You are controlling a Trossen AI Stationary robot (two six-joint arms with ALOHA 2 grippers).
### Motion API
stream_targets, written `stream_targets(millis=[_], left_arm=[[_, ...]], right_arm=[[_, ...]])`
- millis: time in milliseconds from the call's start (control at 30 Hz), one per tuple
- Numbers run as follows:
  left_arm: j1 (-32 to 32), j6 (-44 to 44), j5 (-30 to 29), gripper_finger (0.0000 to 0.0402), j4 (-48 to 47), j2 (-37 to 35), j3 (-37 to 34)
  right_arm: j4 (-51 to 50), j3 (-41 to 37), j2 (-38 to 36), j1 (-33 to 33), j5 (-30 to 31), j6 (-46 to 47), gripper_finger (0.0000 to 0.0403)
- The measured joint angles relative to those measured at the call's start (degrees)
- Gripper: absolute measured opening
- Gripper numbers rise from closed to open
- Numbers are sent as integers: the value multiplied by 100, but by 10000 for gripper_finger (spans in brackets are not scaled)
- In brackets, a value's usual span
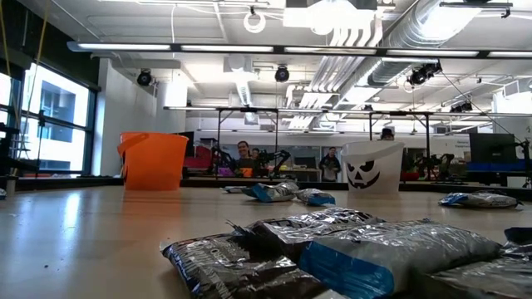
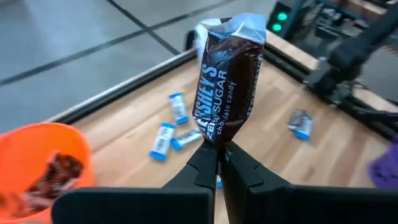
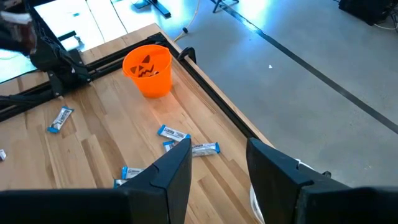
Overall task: Sort candy
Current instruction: Put the brown chocolate into the orange bucket
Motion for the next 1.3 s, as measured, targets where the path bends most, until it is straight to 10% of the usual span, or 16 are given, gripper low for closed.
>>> stream_targets(millis=[467,1300], left_arm=[[1355,463,-641,0,-963,-287,-5],[5109,2103,2359,0,-596,1038,-7]], right_arm=[[0,0,1,-1,0,-1,149],[-1,-1,0,0,0,0,149]])
